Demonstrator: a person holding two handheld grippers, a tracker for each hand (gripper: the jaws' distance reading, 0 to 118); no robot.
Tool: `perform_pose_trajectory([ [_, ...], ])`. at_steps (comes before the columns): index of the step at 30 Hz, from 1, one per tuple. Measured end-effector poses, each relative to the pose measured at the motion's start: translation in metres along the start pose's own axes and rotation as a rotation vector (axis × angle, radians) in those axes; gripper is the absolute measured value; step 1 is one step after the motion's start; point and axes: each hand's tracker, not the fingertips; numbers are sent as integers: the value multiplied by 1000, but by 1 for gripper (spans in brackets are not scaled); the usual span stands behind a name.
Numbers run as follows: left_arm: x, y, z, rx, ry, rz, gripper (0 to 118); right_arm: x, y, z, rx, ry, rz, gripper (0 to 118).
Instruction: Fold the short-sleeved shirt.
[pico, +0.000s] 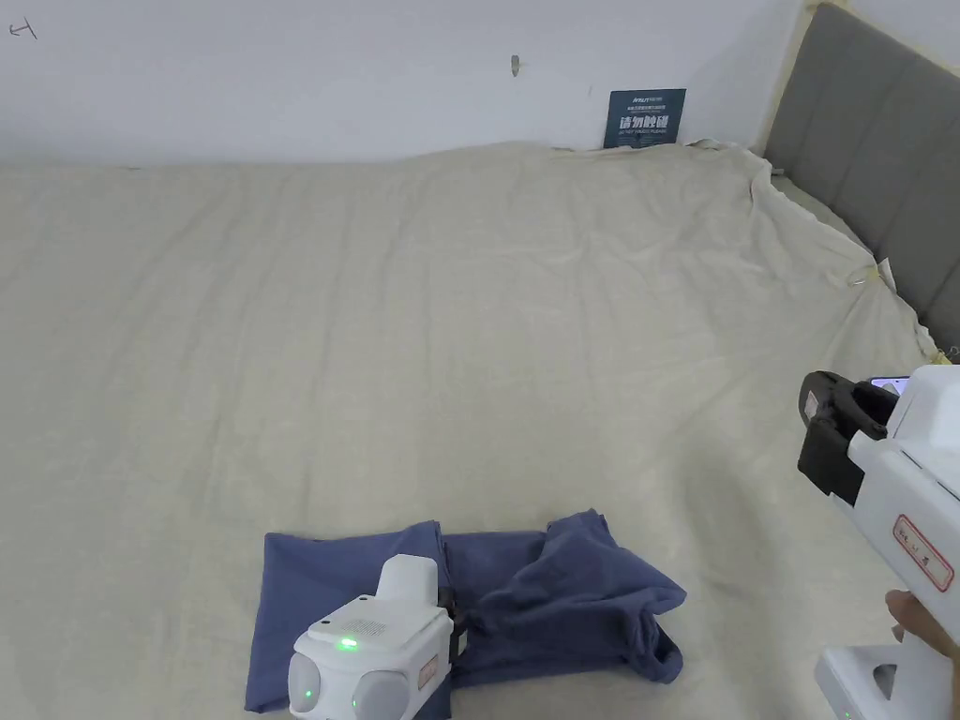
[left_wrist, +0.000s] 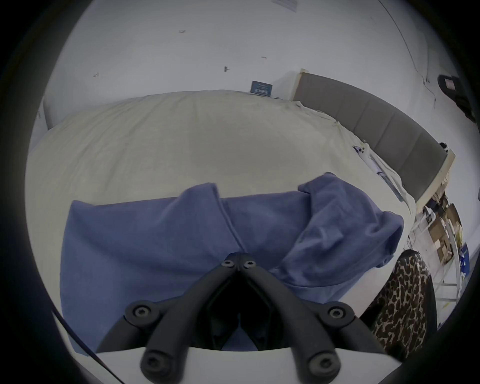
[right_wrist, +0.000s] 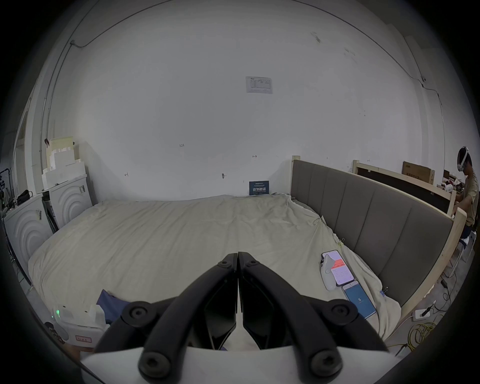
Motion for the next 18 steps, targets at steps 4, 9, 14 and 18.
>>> perform_pose_trajectory([
  [4, -6, 7, 10, 15, -25, 46, 0, -1, 2, 3, 7, 2, -3, 0],
  [9, -44, 35, 45, 66, -99, 169, 0, 0, 2, 2, 13, 10, -5, 0],
  [14, -94, 60, 83, 64, -131, 214, 0, -3, 3, 2, 17, 21, -8, 0],
  [18, -135, 68, 101, 4, -157, 267, 4, -8, 2, -1, 13, 33, -4, 0],
])
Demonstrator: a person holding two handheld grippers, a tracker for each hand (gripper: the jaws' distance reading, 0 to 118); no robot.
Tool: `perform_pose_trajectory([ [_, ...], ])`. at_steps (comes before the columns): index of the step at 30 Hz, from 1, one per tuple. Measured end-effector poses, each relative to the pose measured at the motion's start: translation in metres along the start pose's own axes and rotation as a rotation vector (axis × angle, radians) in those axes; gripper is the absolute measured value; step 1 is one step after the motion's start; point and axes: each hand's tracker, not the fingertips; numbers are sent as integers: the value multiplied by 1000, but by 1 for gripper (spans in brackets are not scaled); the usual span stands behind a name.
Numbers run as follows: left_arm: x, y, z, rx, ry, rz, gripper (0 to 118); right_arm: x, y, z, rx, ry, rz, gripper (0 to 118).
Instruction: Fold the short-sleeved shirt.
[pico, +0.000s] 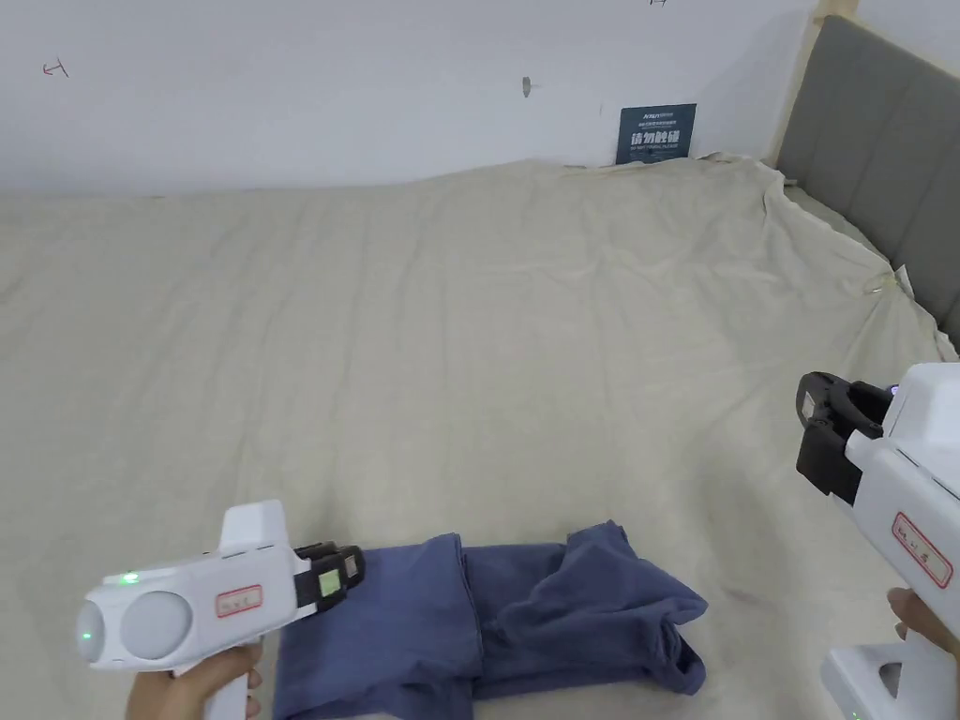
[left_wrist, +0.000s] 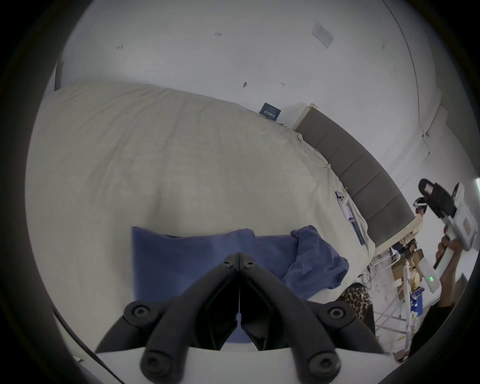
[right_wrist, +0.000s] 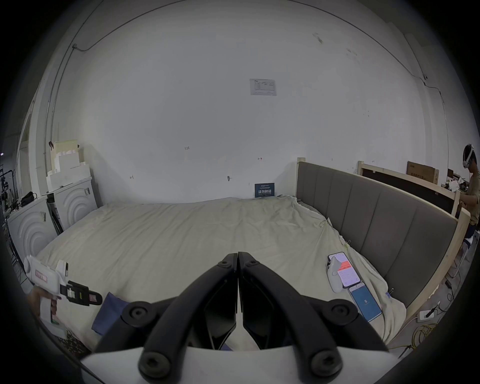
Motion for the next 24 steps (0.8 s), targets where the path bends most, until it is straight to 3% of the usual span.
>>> perform_pose_trajectory([
  [3, -31, 5, 4, -64, -10, 94, 20, -5, 0, -2, -5, 9, 1, 0],
  [6, -59, 1, 1, -120, -4, 175, 68, -11, 0, -3, -9, 16, 5, 0],
  [8, -73, -4, -3, -134, 24, 227, 82, -13, -1, -4, -13, 19, 6, 0],
  [15, -98, -19, -27, -170, 29, 305, 82, -12, -7, -13, -45, 17, 14, 0],
  [21, -81, -23, -53, -204, 51, 223, 79, -9, -9, -16, -57, 9, 10, 0],
  [23, -73, -22, -56, -193, 55, 173, 71, -8, -10, -17, -60, 7, 11, 0],
  [24, -68, -22, -58, -190, 70, 153, 58, -8, -10, -18, -62, 6, 12, 0],
])
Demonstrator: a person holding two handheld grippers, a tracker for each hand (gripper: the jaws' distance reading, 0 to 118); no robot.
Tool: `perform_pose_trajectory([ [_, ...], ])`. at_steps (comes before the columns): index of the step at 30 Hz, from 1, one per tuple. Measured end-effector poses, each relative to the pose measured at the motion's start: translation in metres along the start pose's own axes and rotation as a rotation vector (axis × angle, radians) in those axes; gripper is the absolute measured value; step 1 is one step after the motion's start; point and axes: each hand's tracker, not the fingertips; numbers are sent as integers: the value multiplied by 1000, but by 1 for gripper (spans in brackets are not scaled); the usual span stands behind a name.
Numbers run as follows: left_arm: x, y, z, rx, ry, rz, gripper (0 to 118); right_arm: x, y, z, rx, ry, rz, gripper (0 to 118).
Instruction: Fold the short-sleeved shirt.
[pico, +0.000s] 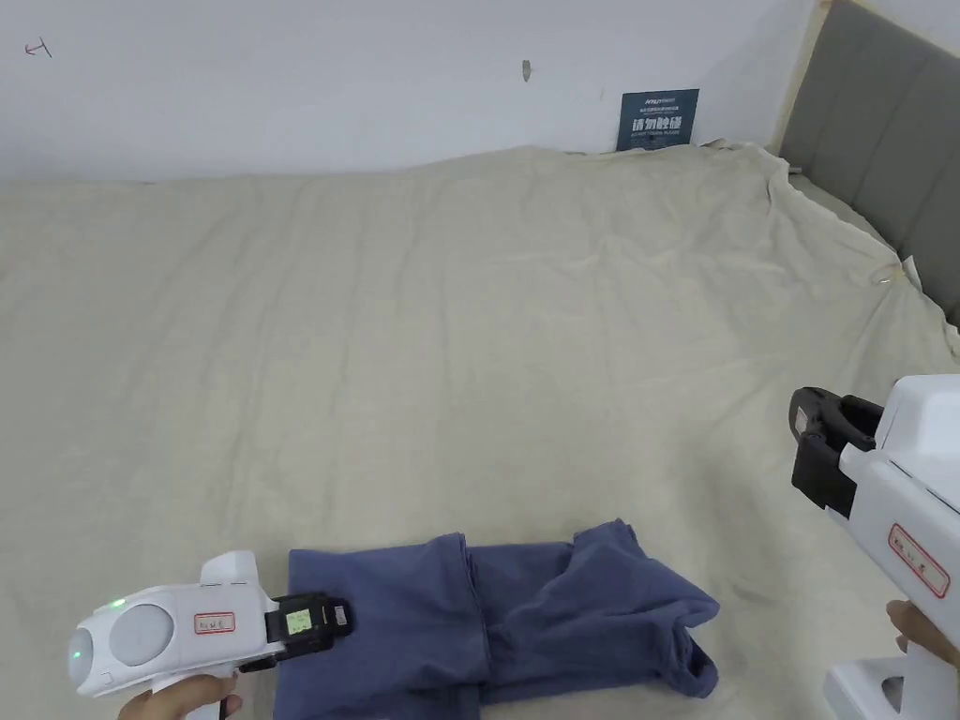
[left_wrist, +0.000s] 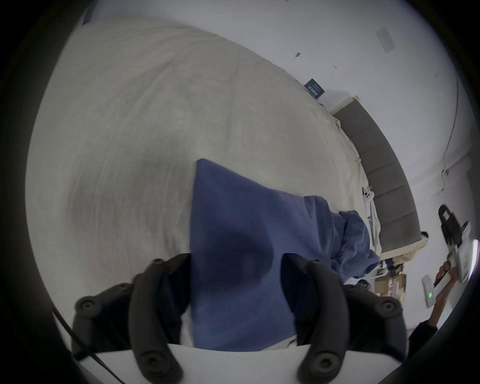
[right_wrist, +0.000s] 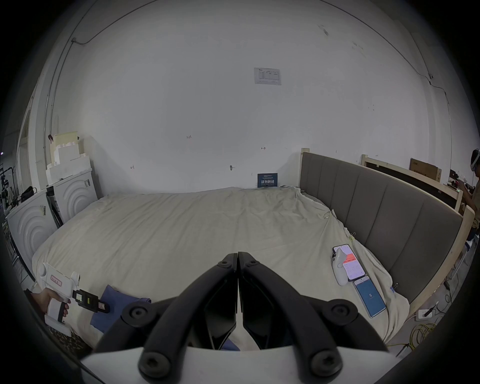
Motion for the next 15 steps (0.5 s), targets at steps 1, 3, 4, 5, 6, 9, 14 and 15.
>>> perform_pose_trajectory([
  [1, 4, -1, -3, -3, 29, -16, 42, -1, 1, 0, -3, 1, 0, 0],
  [3, 12, -4, -8, -13, 48, -85, 21, -1, 1, -1, -7, 2, -4, 0],
  [4, 14, -6, -9, -13, 70, -103, 17, 0, 1, -1, -6, 1, -5, 0],
  [5, 16, -7, -8, -4, 60, -91, 14, -1, 2, 0, -4, 0, -7, 0],
  [6, 17, -6, -7, 4, 65, -91, 12, -1, 2, 1, -2, -1, -9, 0],
  [9, 21, -7, 6, 35, 73, -100, 9, -2, 5, 3, 4, 3, -10, 0],
  [14, 15, -6, 41, 86, 46, -67, 8, -2, 10, 3, 16, 13, -3, 0],
  [15, 10, -4, 50, 96, 55, -66, 8, -3, 11, 3, 19, 17, -4, 0],
])
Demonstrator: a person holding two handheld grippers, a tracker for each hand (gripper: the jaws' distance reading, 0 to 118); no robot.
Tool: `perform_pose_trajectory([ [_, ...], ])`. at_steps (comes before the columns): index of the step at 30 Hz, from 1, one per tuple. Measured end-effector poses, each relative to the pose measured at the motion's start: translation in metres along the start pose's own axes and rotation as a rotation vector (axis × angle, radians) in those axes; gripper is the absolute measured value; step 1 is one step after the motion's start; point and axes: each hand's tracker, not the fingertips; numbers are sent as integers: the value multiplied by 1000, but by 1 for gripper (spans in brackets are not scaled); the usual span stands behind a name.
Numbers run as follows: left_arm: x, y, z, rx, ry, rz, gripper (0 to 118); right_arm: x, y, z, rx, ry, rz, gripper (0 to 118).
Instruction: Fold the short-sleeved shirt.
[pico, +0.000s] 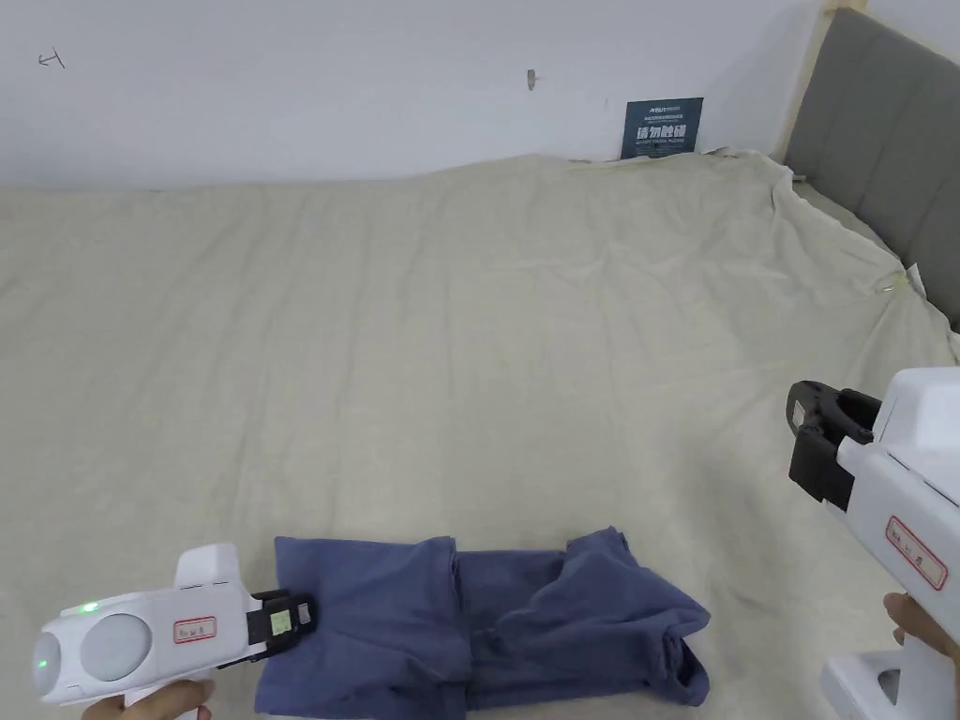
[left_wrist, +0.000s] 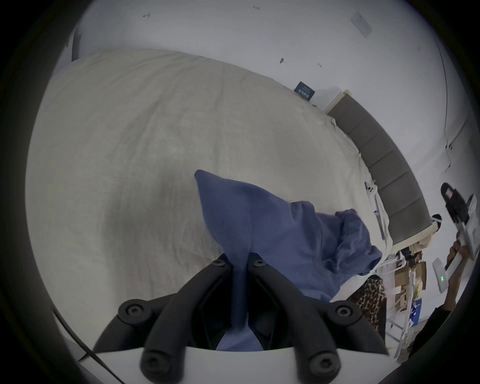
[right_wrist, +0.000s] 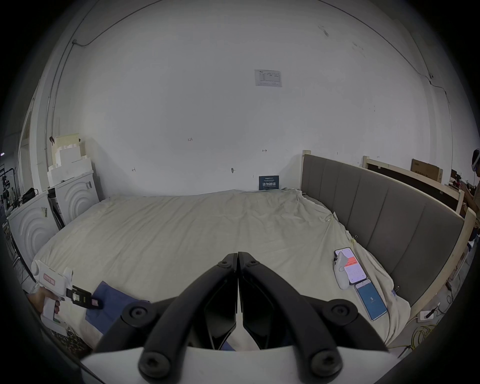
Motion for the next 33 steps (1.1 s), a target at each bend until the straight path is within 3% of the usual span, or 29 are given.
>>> perform_pose_trajectory([
  [10, -44, -2, 80, 42, 161, 26, 8, -9, 1, 0, 23, 46, -1, 0],
  [17, -2, 11, 94, 40, 172, -31, 8, -10, -1, 3, 22, 57, -11, 0],
  [23, 70, 28, 73, 4, 70, -74, 8, -4, 0, 8, 33, 54, -19, 0],
  [33, 159, 27, -29, -124, -11, -120, 8, 9, 0, 16, 38, 29, -38, 0],
])
